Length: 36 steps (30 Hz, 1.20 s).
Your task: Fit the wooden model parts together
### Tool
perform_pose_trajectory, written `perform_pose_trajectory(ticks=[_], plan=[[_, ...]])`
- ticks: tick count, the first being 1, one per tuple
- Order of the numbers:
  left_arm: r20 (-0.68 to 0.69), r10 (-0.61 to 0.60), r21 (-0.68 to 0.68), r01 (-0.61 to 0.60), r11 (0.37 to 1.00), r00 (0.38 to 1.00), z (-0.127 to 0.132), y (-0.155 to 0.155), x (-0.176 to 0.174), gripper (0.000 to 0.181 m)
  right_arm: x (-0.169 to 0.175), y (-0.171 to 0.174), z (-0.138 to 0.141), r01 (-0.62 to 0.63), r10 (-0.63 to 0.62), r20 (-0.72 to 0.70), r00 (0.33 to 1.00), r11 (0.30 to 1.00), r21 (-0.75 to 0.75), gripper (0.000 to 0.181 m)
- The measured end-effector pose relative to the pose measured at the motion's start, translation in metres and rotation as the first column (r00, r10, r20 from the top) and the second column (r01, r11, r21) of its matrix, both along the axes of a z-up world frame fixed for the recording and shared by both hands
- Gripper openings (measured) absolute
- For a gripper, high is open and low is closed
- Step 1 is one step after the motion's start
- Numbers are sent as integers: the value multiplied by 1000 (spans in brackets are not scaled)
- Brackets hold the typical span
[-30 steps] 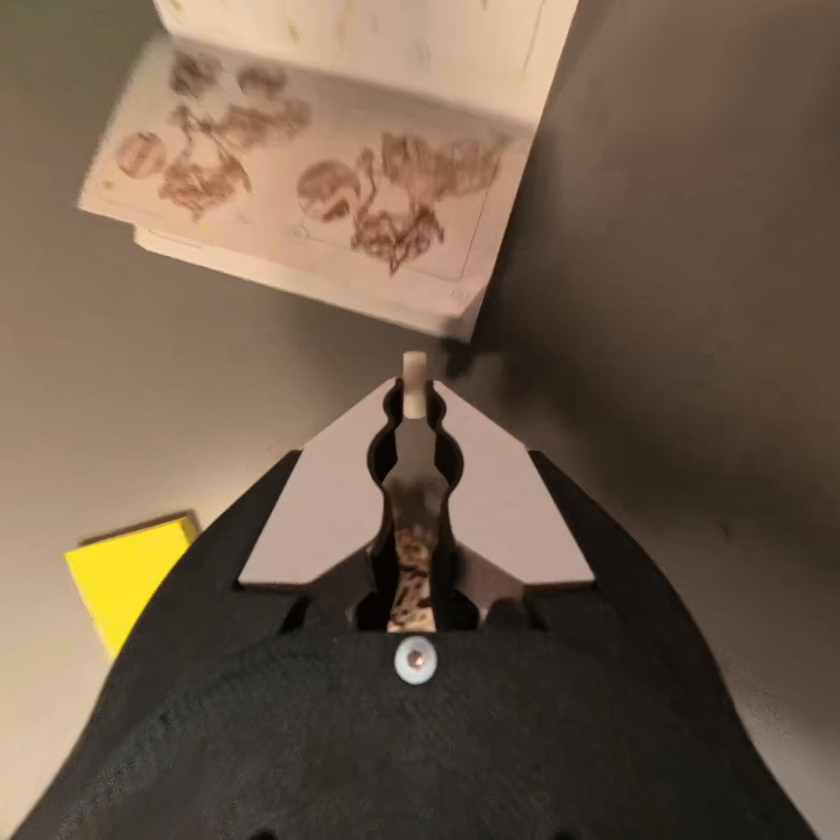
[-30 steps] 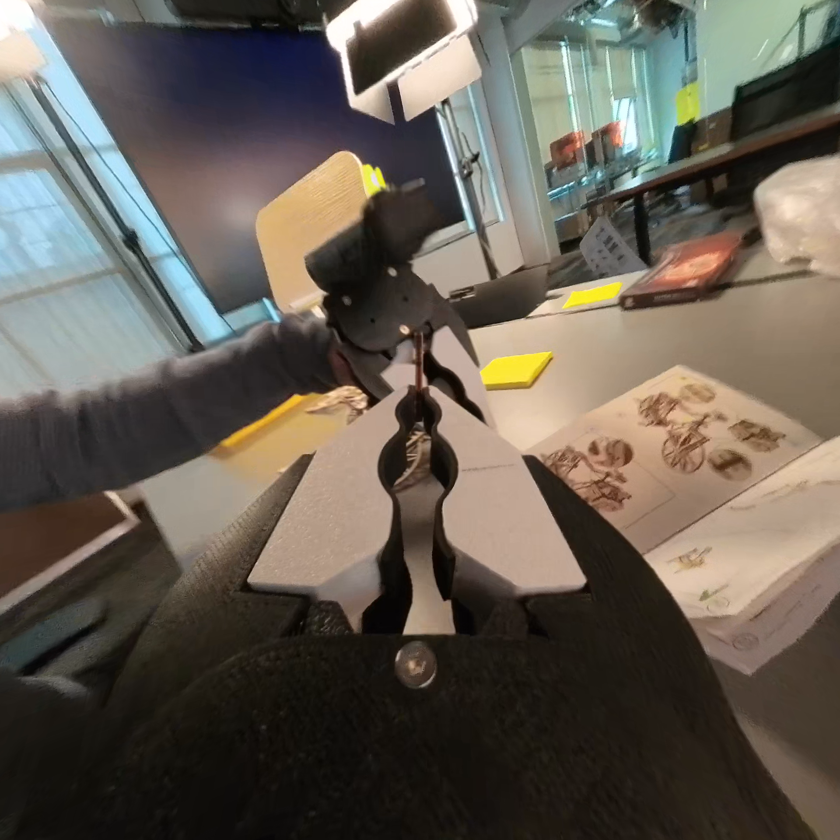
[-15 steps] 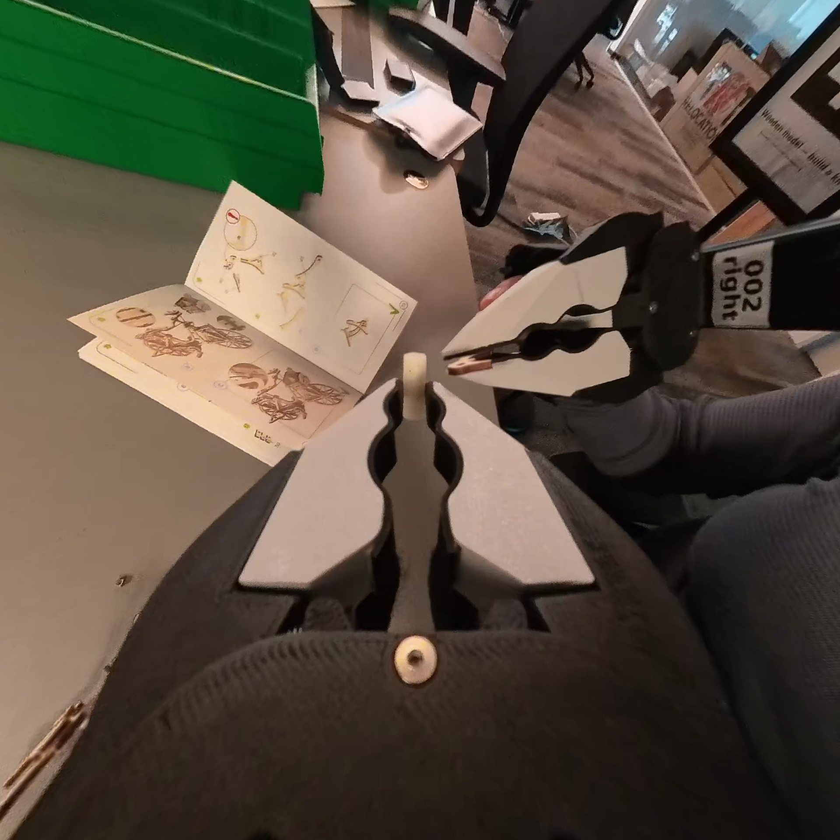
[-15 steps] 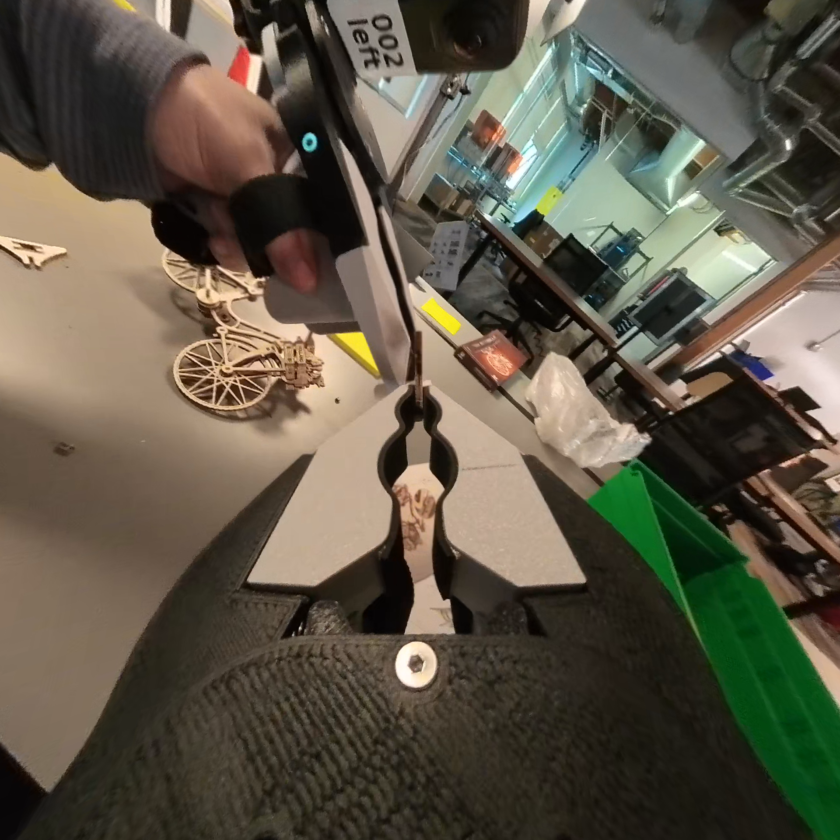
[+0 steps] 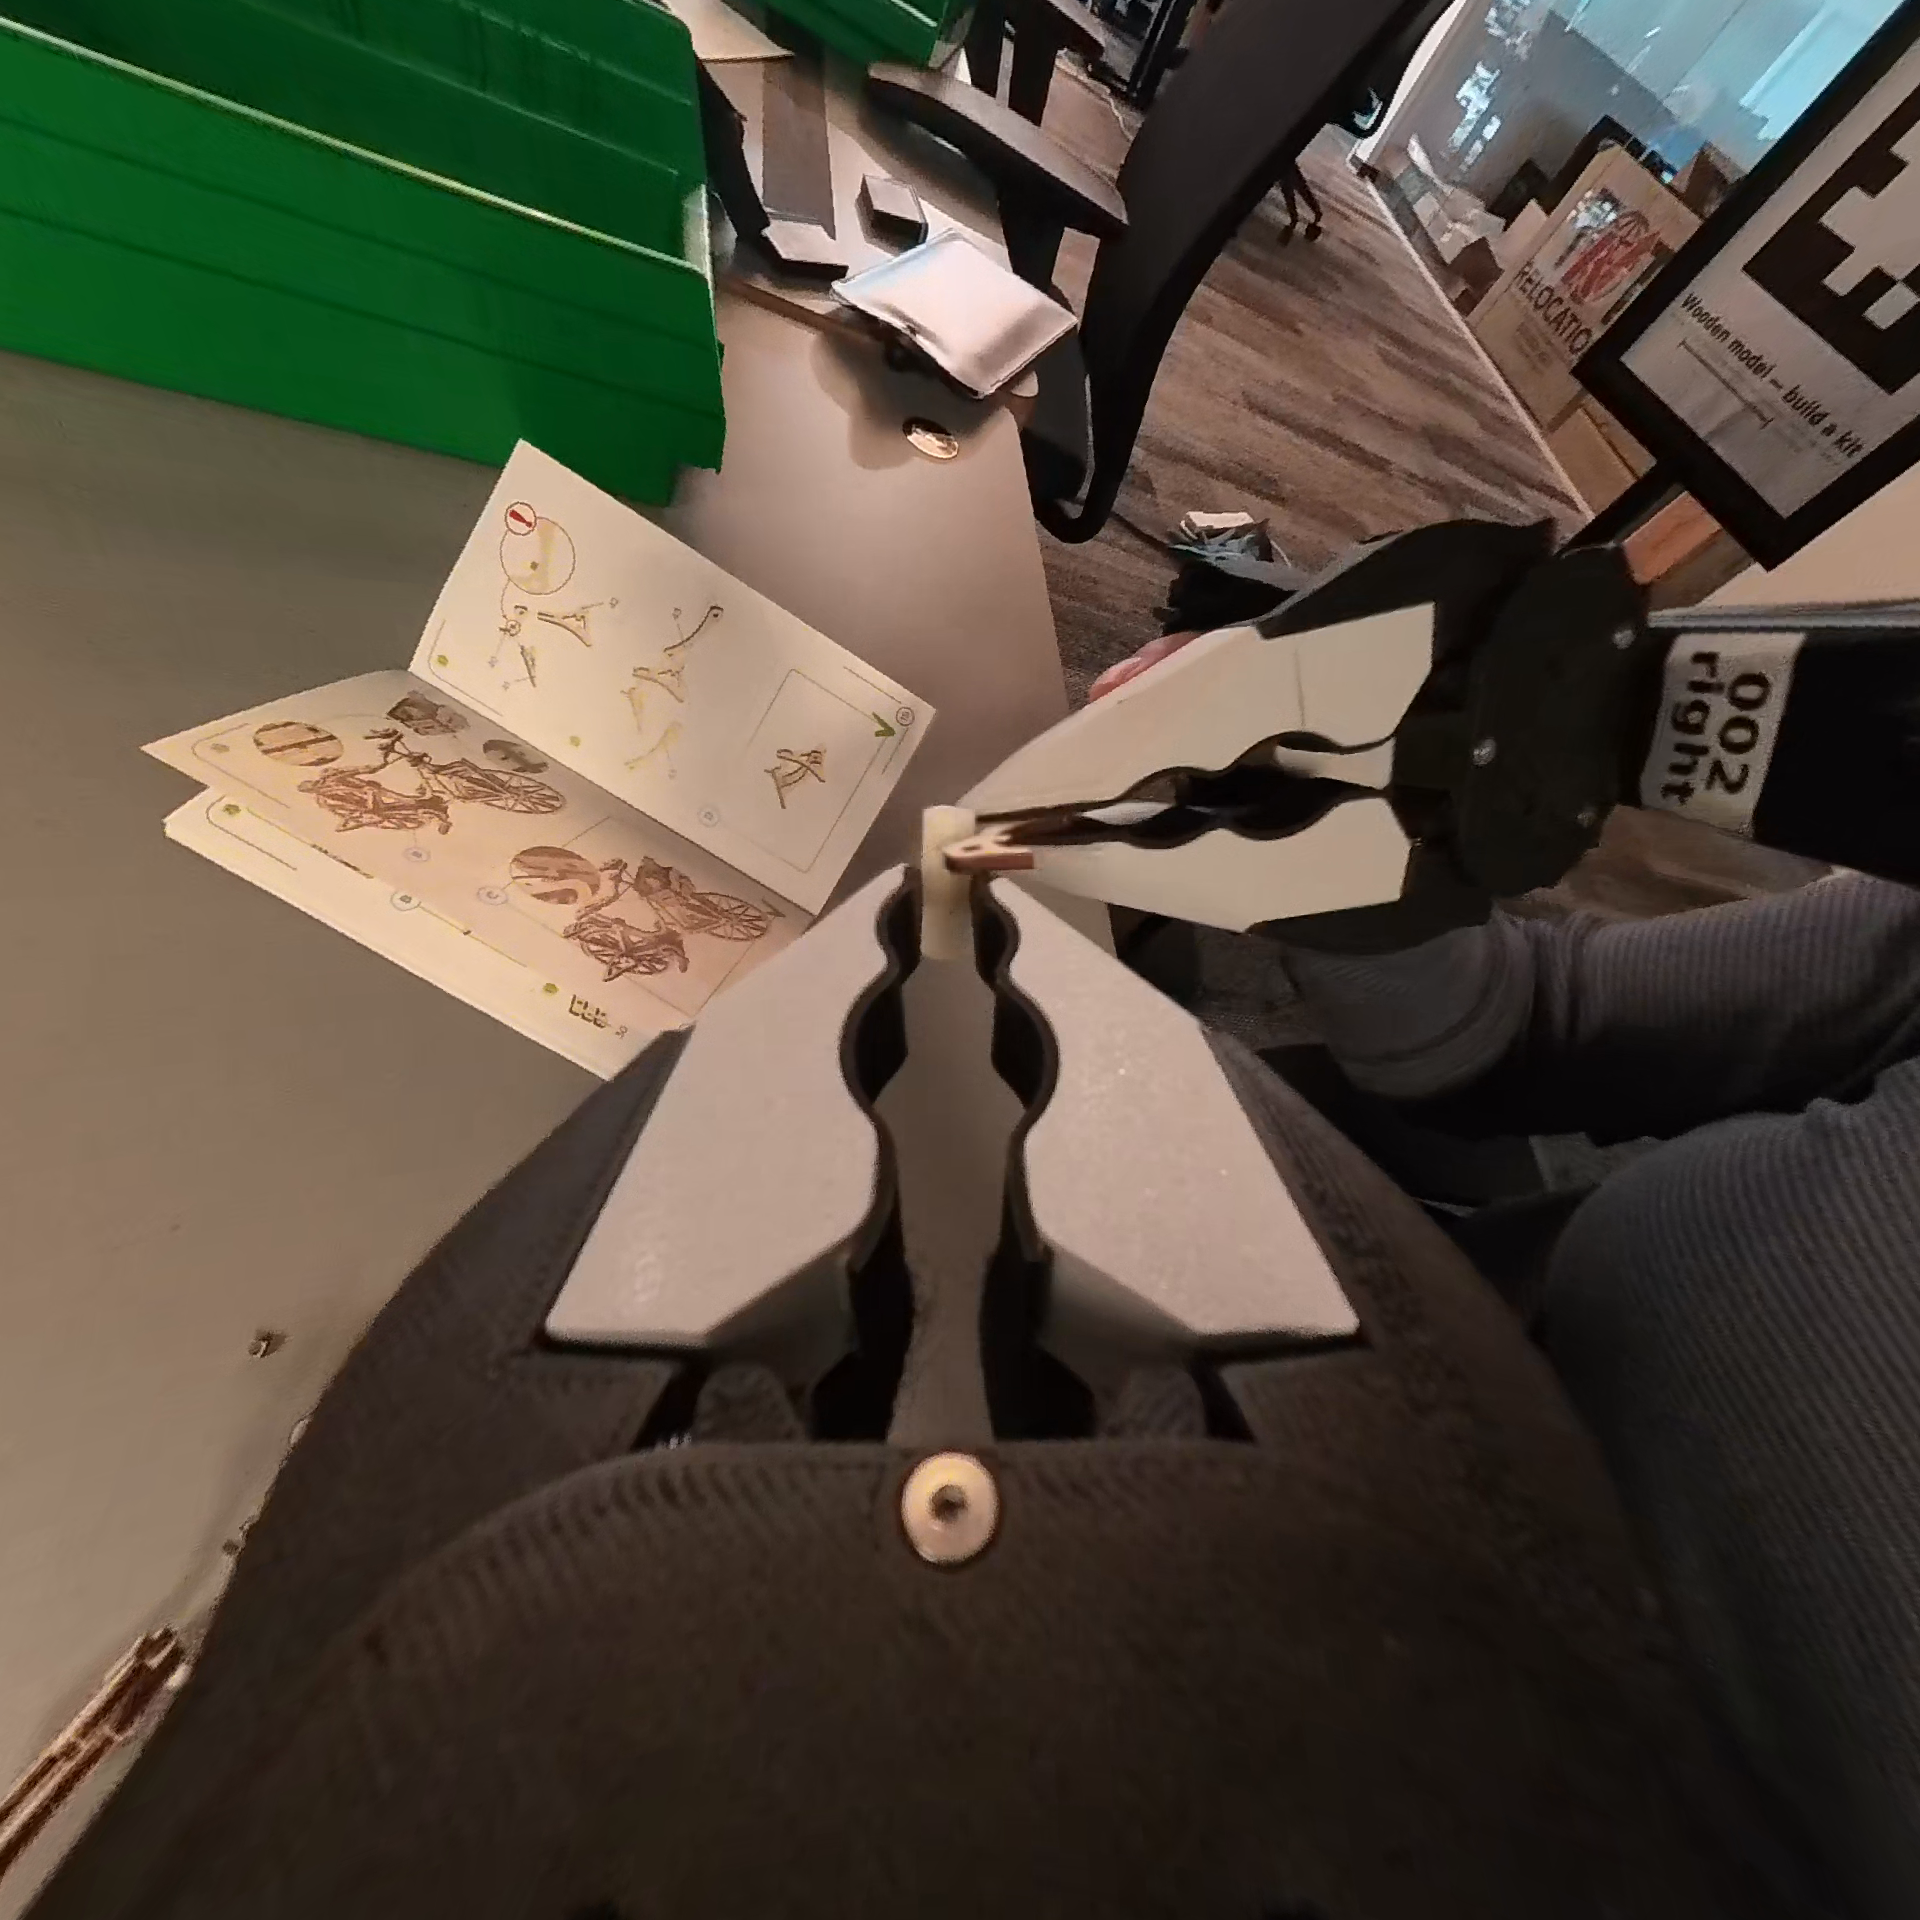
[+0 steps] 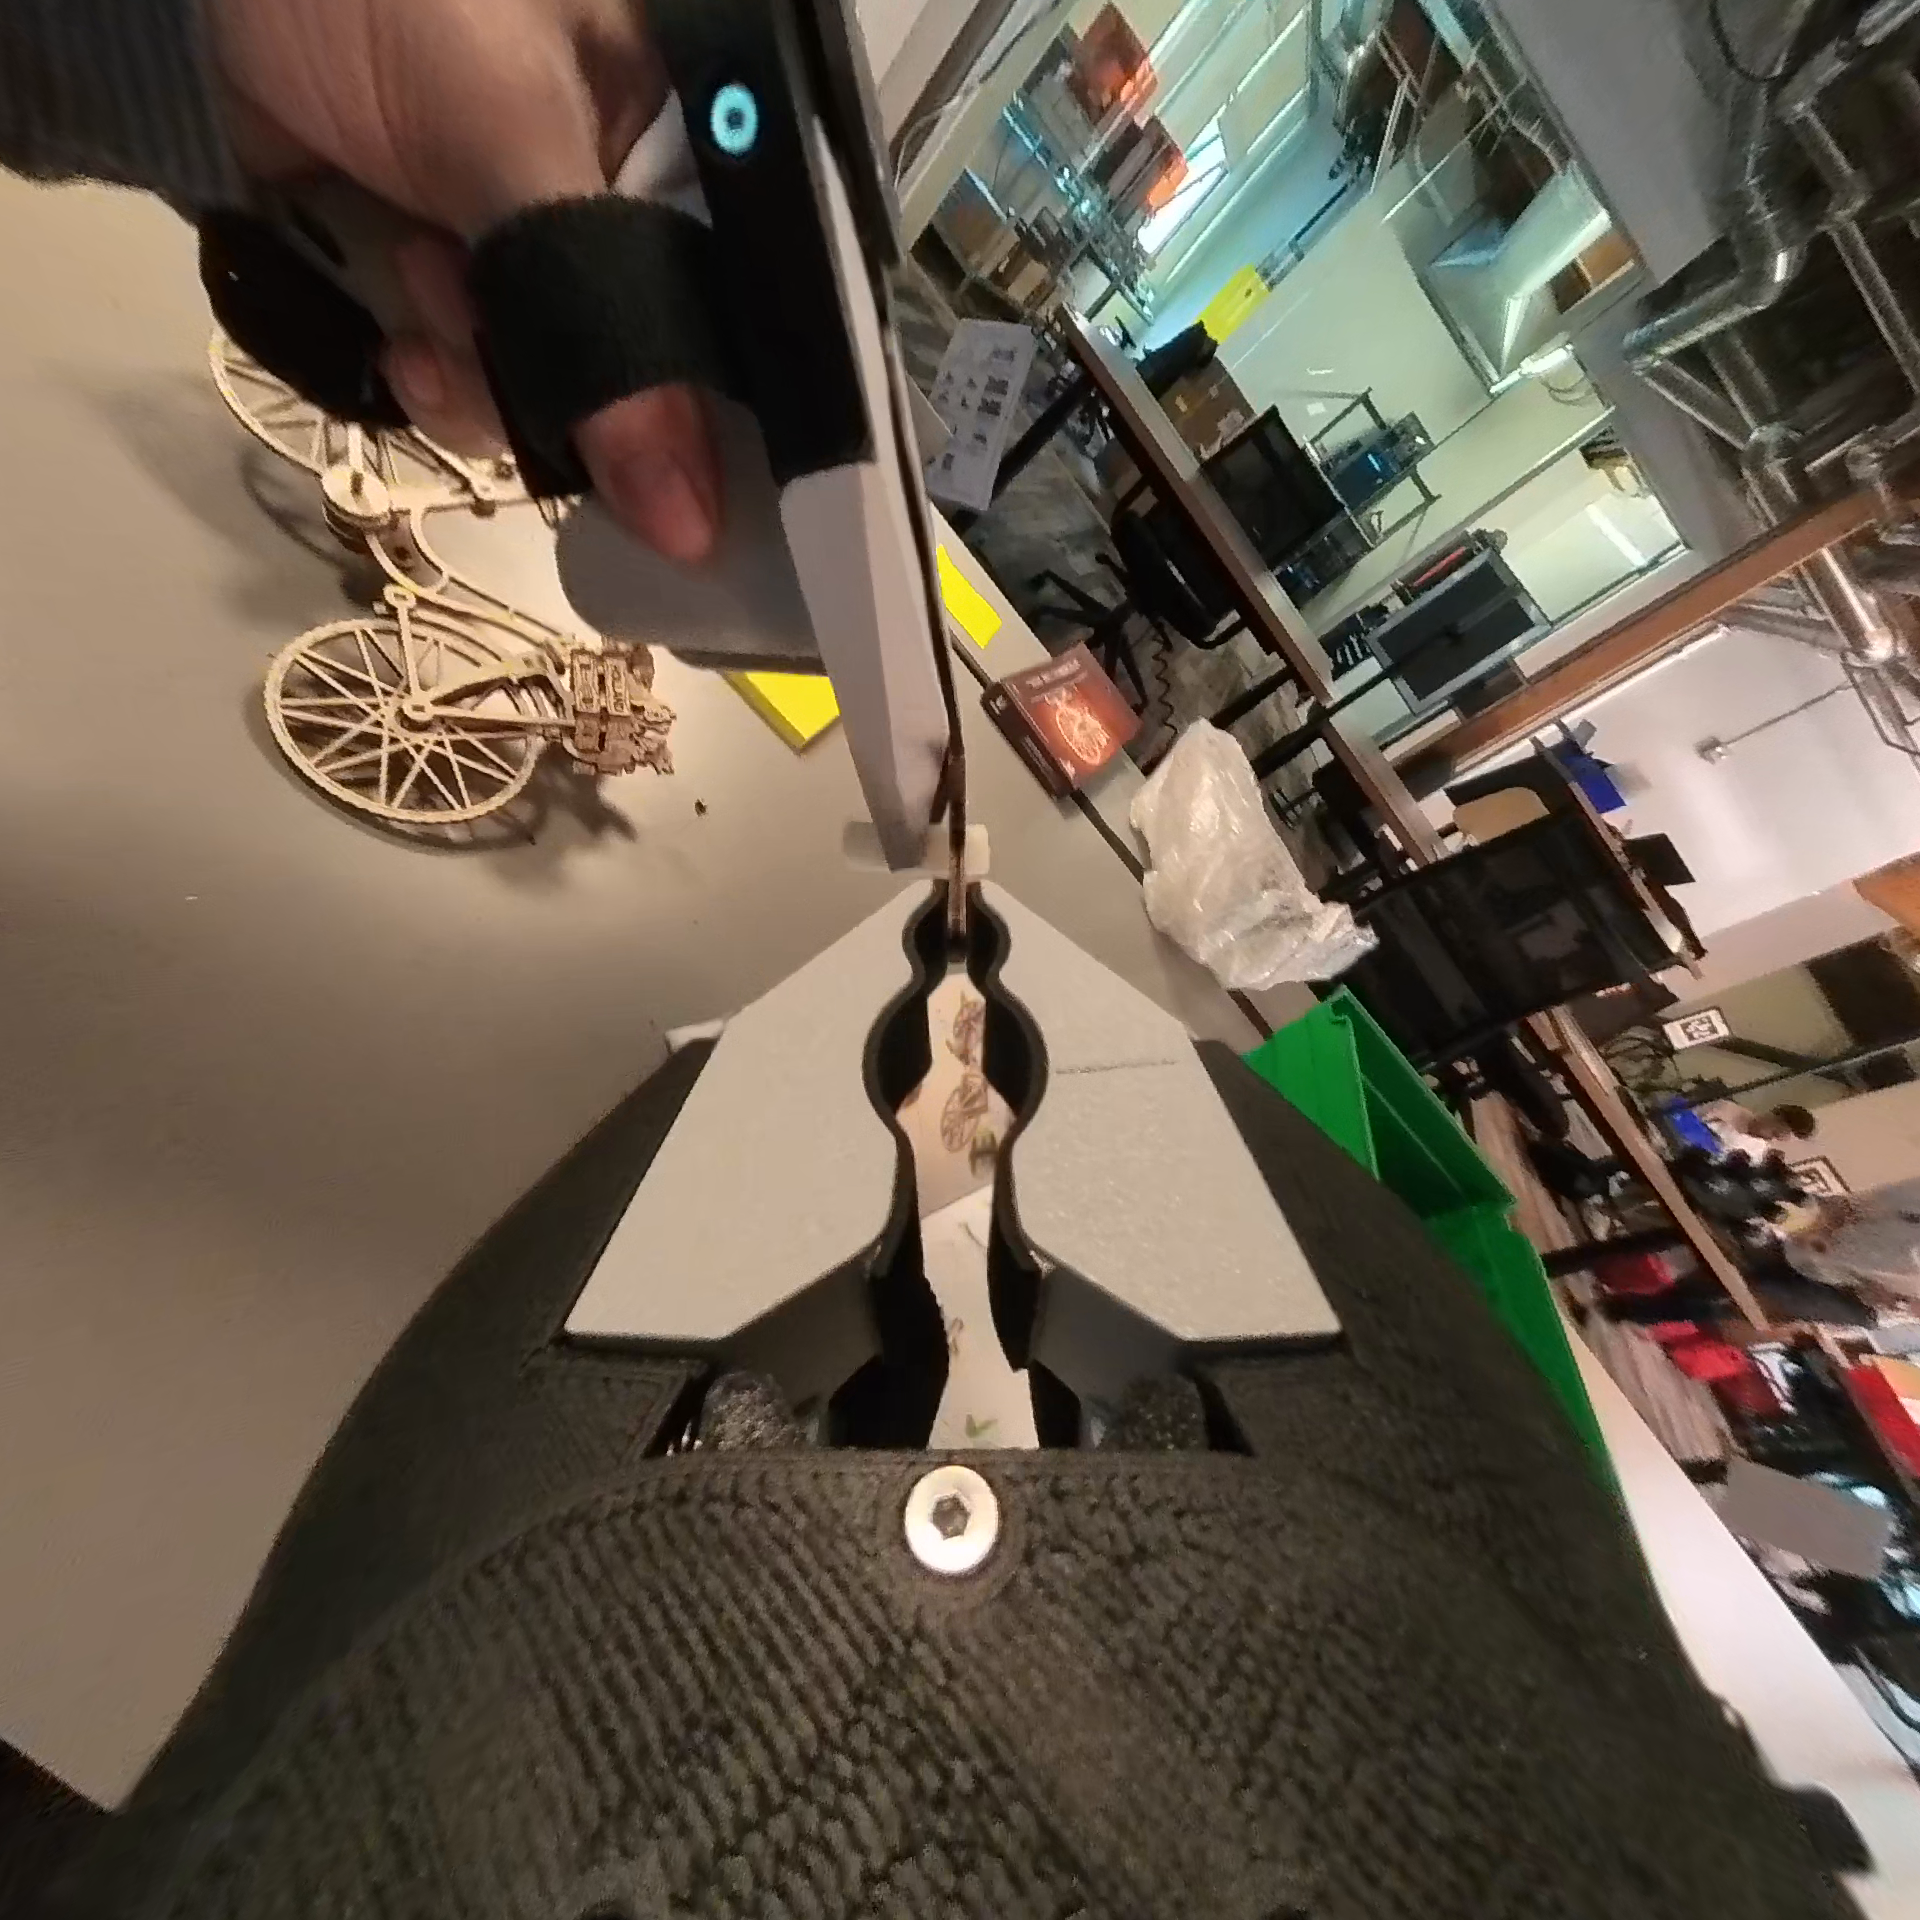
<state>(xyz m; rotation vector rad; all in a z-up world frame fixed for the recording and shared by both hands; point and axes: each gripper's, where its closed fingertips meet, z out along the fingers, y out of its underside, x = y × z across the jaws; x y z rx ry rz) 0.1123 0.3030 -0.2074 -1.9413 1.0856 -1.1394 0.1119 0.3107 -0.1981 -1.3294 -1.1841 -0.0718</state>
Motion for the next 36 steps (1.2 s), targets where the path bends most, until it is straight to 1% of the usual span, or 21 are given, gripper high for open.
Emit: perform_pose_trajectory(ticks=[8,15,22,25,27,32,36], plan=[[18,-2,-4,2,1000,1000,3,-1,-2,8,0,-1,1,20,-20,2,1000,1000,-16,0],[74,-2,-34,4,999,997,9,-3,-5,8,0,-2,2,14,-16,-63,998,999,-35,0],[109,10,-65,-3,998,994,7,-1,-8,8,0,-3,-6,9,-14,-72,997,998,-62,0],[131,25,-80,-15,997,991,7,1,-10,8,4,-1,-7,31,-34,-61,998,998,-56,0],[151,43,-87,-30,996,988,9,4,-12,8,6,0,-5,36,-41,-86,995,998,-61,0],[184,79,-87,-64,994,980,11,9,-8,8,2,2,6,36,-55,-233,971,996,-85,0],[221,88,-95,-68,993,971,15,9,-5,8,-2,4,2,66,-82,-213,974,995,-80,0]])
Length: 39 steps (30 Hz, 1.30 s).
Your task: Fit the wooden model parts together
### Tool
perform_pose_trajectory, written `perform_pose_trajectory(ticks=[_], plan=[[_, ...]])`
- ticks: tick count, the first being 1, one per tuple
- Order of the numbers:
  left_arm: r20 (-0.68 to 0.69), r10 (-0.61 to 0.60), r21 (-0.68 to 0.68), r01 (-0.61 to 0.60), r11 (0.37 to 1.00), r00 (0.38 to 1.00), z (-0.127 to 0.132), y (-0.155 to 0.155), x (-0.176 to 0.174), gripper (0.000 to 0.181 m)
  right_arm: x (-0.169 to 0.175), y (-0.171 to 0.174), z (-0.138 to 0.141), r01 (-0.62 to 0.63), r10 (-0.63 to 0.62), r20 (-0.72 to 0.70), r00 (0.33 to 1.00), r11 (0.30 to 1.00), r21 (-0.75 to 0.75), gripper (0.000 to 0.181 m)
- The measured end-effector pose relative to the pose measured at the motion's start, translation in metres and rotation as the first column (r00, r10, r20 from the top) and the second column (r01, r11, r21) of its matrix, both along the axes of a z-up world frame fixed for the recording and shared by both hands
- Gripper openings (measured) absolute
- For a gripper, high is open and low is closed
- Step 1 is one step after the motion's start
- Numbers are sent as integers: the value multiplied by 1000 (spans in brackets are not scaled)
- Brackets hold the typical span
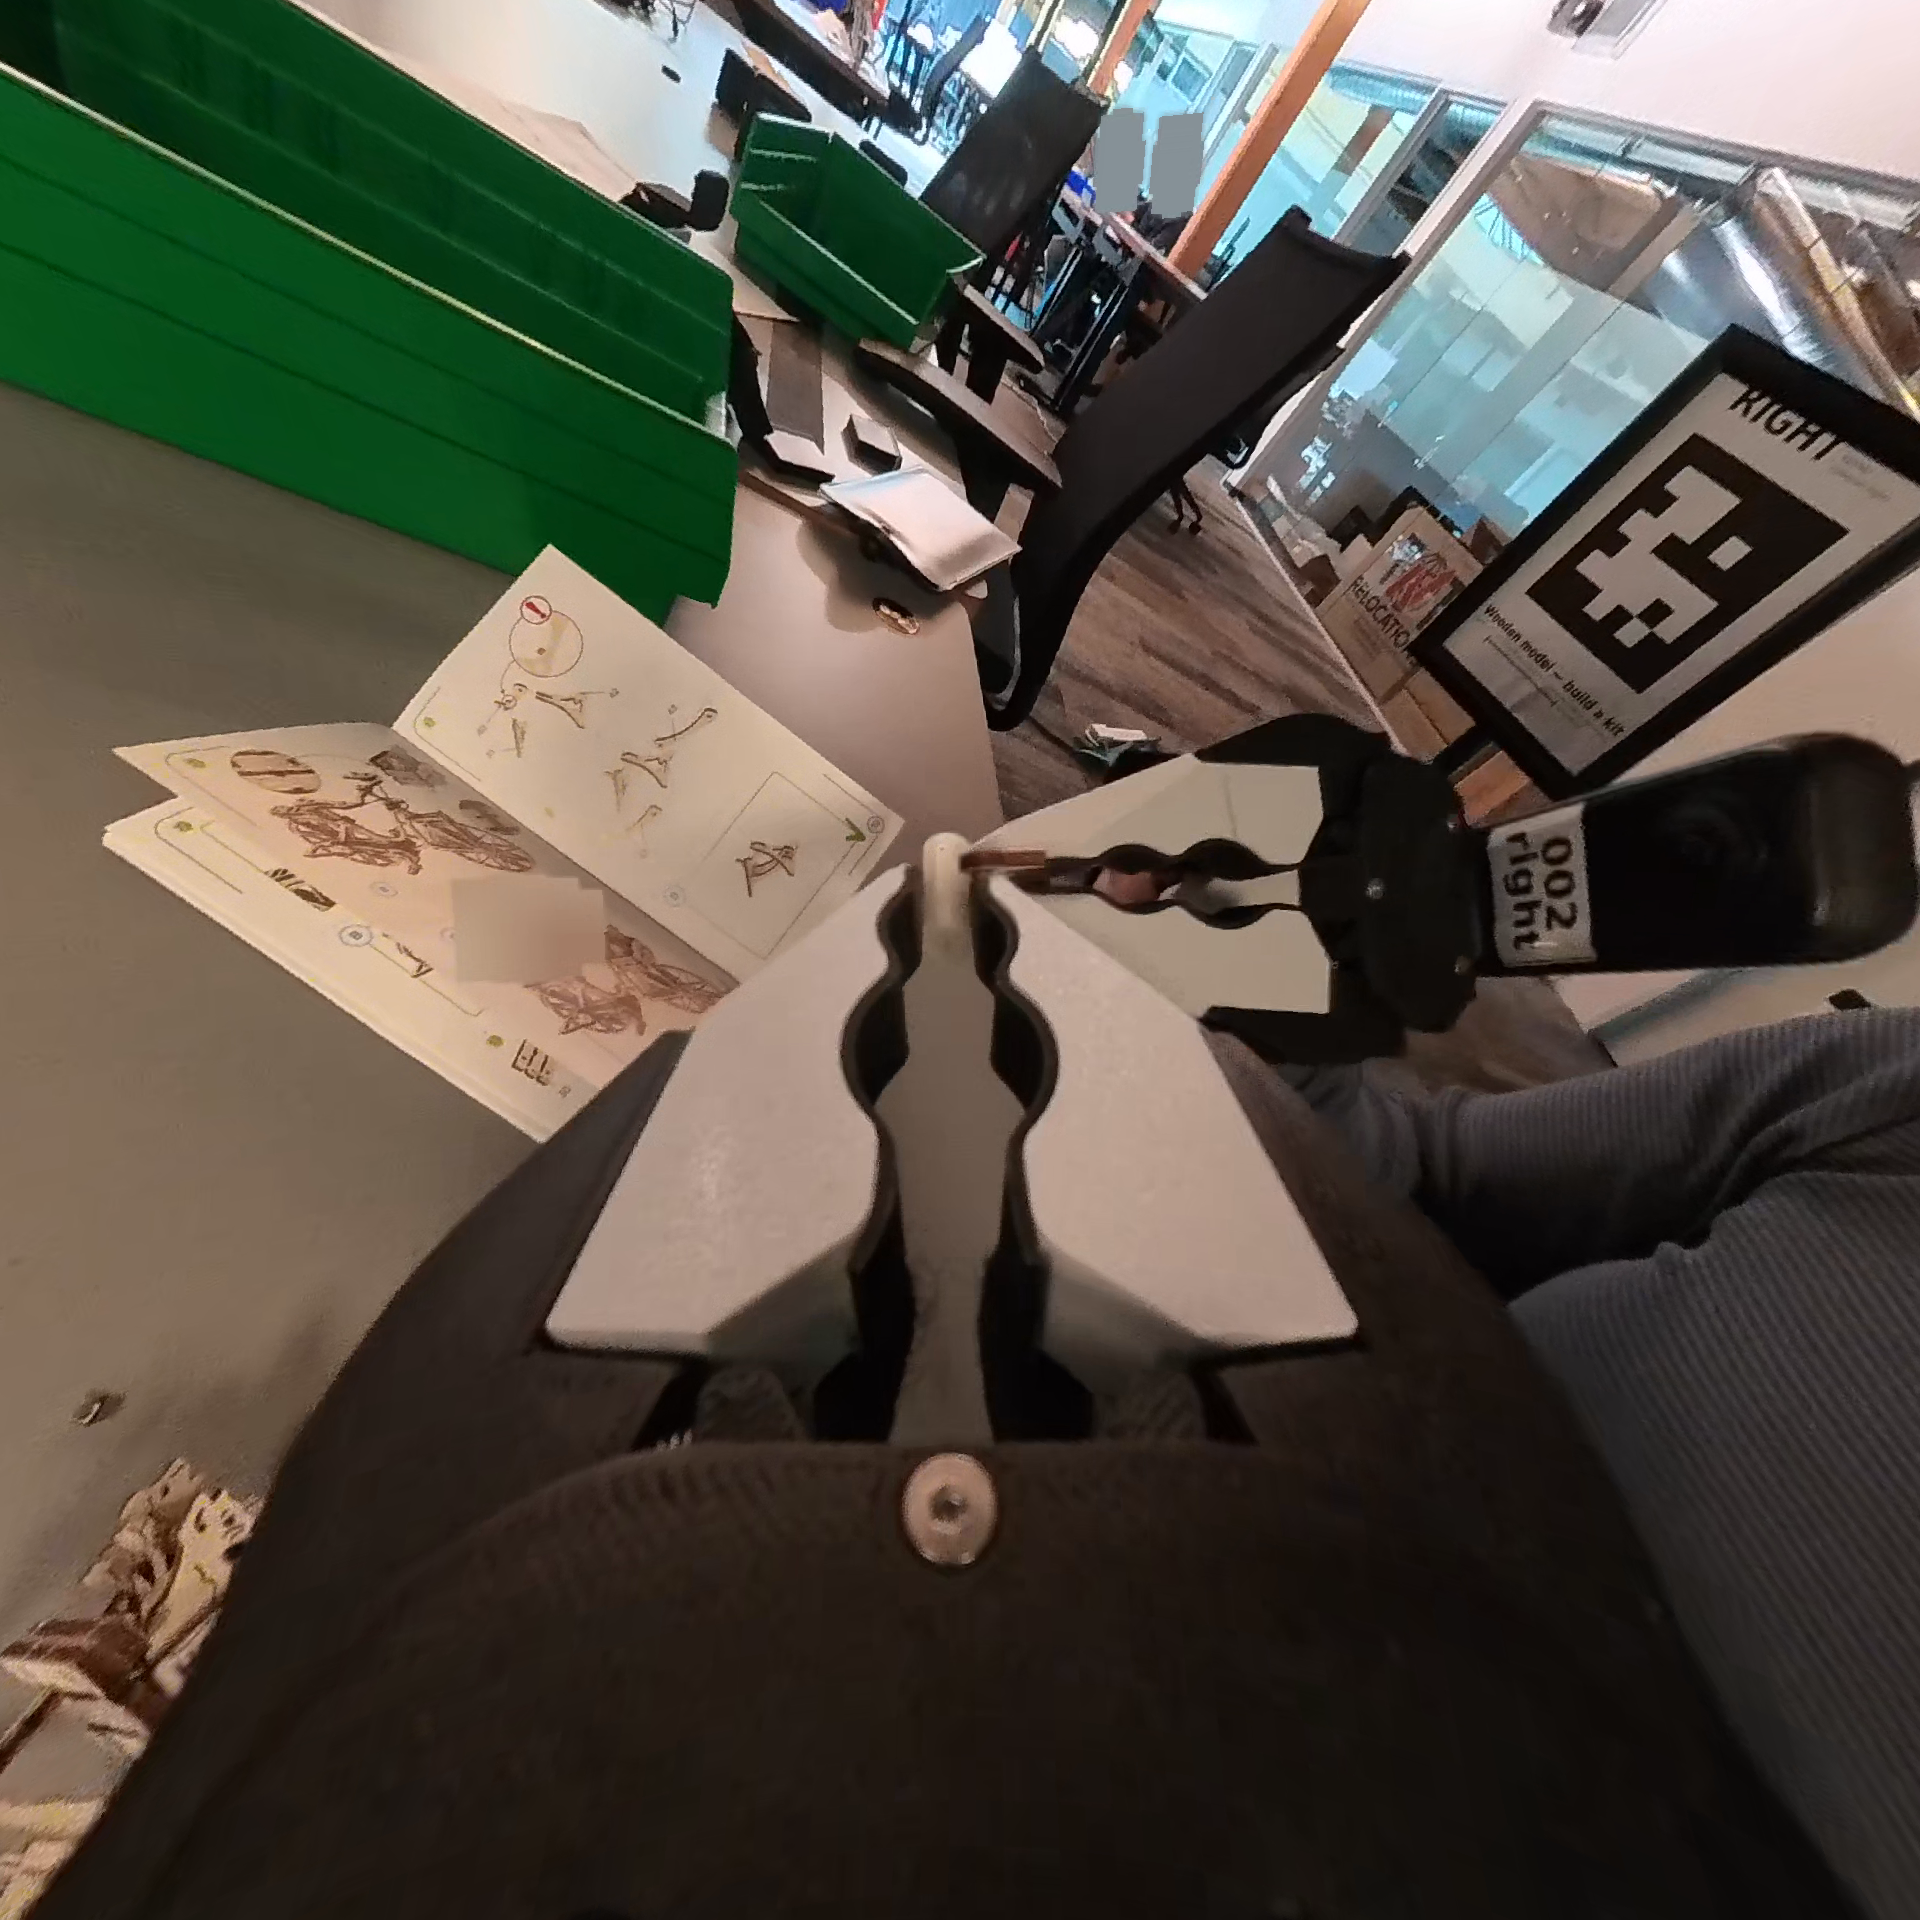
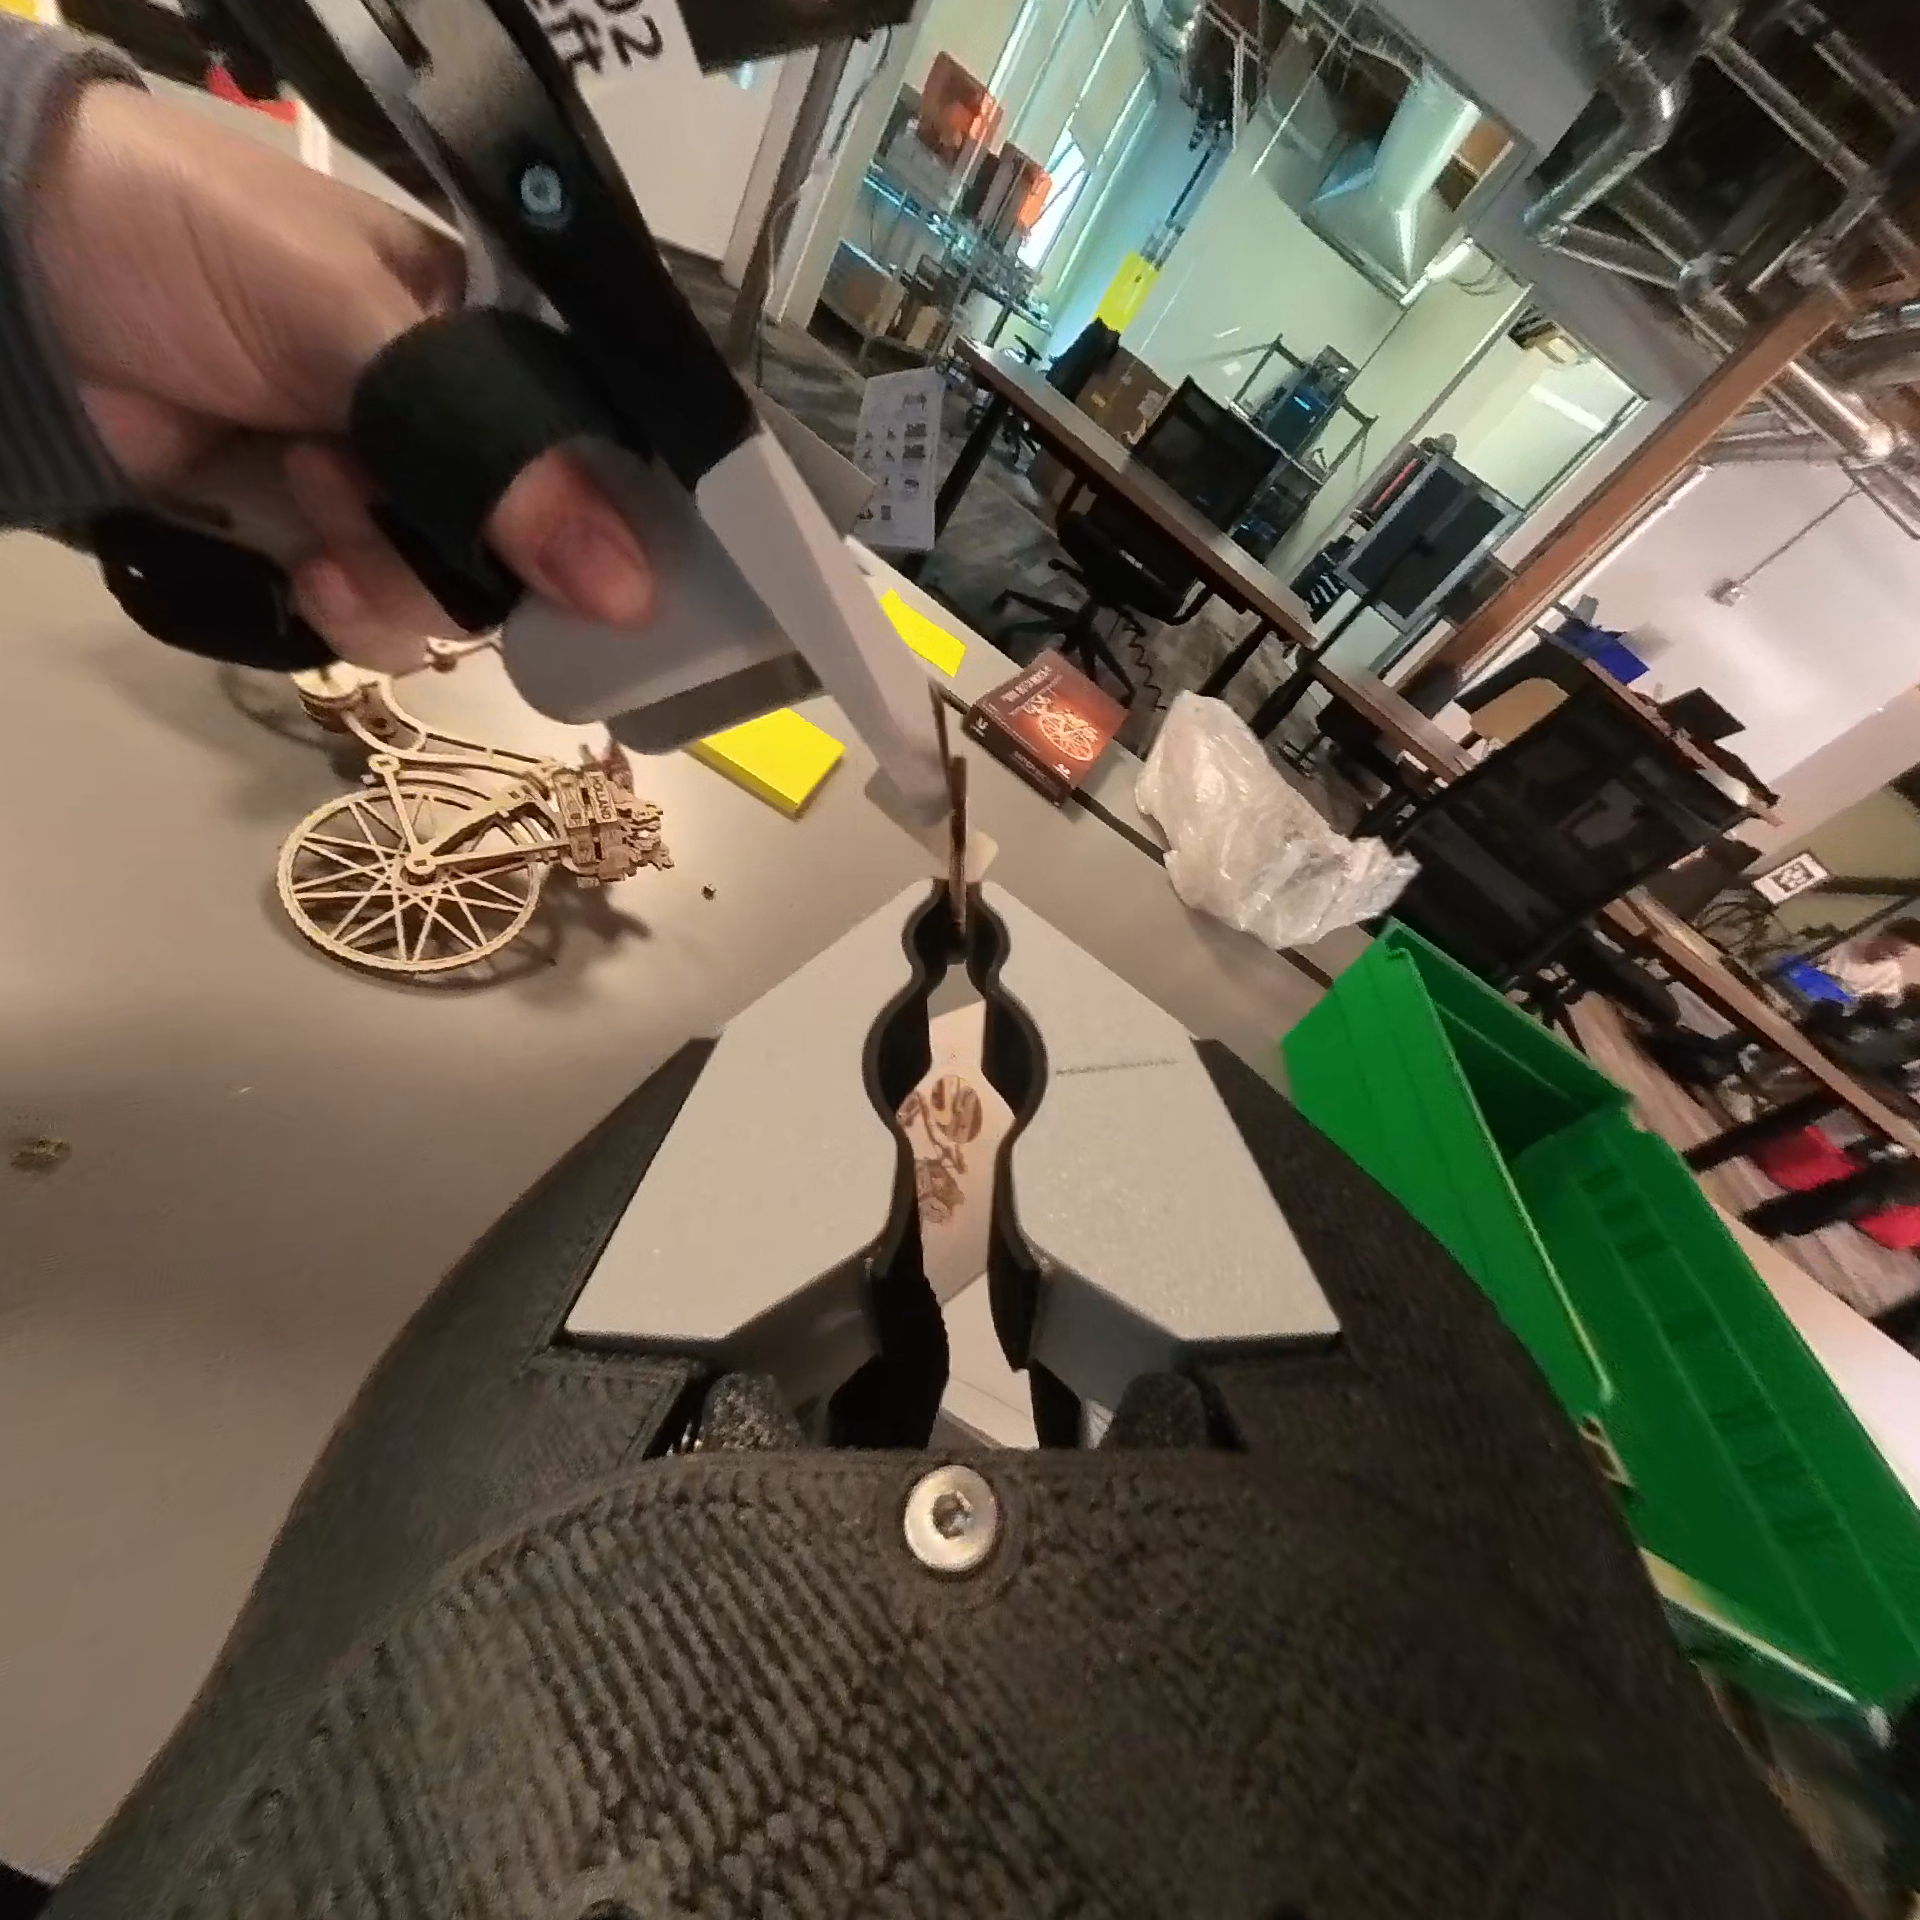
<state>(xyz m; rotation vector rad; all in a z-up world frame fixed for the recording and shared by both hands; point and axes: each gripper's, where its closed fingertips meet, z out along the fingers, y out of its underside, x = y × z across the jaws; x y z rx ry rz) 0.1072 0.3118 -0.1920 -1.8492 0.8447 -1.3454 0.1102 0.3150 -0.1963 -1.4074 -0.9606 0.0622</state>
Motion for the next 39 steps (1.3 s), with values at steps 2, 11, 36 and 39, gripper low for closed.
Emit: perform_pose_trajectory(ticks=[2,11,36,39], plan=[[20,1,-10,-1,1000,1000,1,0,0,8,1,0,0,11,-12,12,1000,1000,9,0],[-303,307,83,-297,951,902,-50,70,-35,8,17,9,-24,59,-62,-36,997,994,-89,0],[-423,521,416,-352,838,741,2,19,-142,79,4,-27,-33,-182,92,-328,940,950,-253,0],[-419,510,413,-343,844,751,-15,-38,-205,73,-14,-41,-29,-267,156,-370,916,925,-270,0]])
